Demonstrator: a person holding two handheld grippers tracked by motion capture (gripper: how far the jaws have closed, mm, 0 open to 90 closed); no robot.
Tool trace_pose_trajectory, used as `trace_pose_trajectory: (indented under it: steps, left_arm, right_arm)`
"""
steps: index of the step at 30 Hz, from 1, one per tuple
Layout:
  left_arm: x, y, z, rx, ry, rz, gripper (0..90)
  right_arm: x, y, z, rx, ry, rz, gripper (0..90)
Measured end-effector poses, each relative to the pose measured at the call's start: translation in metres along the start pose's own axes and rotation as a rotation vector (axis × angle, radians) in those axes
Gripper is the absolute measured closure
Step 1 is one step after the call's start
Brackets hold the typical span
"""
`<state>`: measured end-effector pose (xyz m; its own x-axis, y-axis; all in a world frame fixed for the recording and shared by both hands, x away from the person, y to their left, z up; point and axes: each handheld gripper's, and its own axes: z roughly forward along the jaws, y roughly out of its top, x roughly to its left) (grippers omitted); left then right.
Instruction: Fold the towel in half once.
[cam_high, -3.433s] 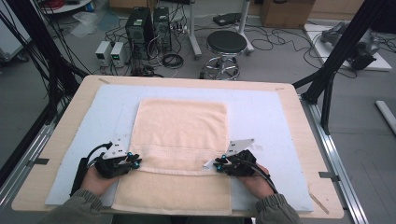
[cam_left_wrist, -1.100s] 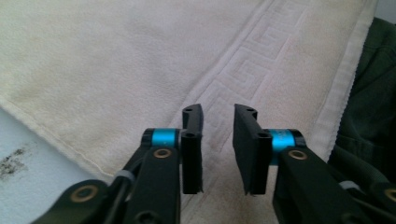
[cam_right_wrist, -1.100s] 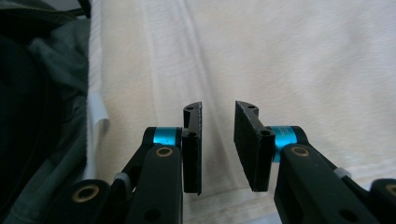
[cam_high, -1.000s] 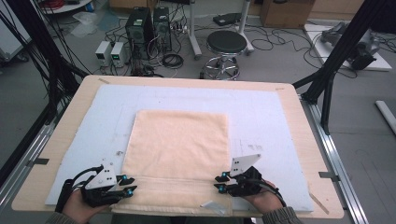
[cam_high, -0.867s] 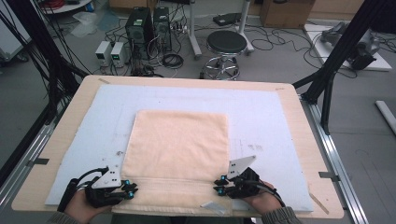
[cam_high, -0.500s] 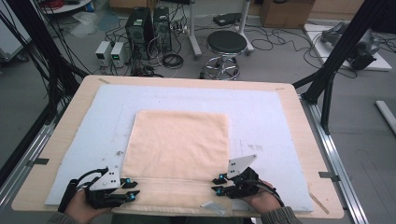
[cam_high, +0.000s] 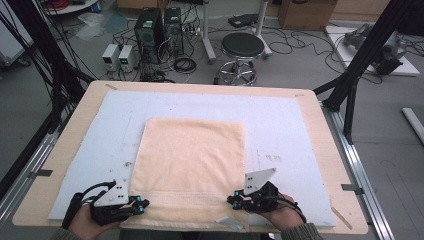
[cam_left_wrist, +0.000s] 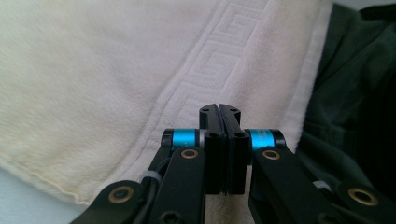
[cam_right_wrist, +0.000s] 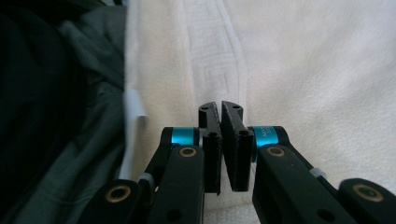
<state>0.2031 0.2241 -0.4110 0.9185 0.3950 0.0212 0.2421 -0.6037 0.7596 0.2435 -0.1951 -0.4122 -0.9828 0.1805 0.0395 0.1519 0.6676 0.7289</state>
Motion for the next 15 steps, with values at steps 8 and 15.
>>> trace_pose_trajectory:
  steps: [8, 15]
  left_arm:
    - [0.003, -0.008, 0.014, 0.065, -0.048, -0.018, 75.5]
    - [0.012, -0.004, 0.009, 0.022, 0.008, -0.032, 69.4]
  right_arm:
    - [-0.004, -0.008, 0.008, 0.023, 0.030, 0.039, 75.7]
    - [-0.015, -0.008, 0.005, -0.022, -0.015, 0.096, 66.4]
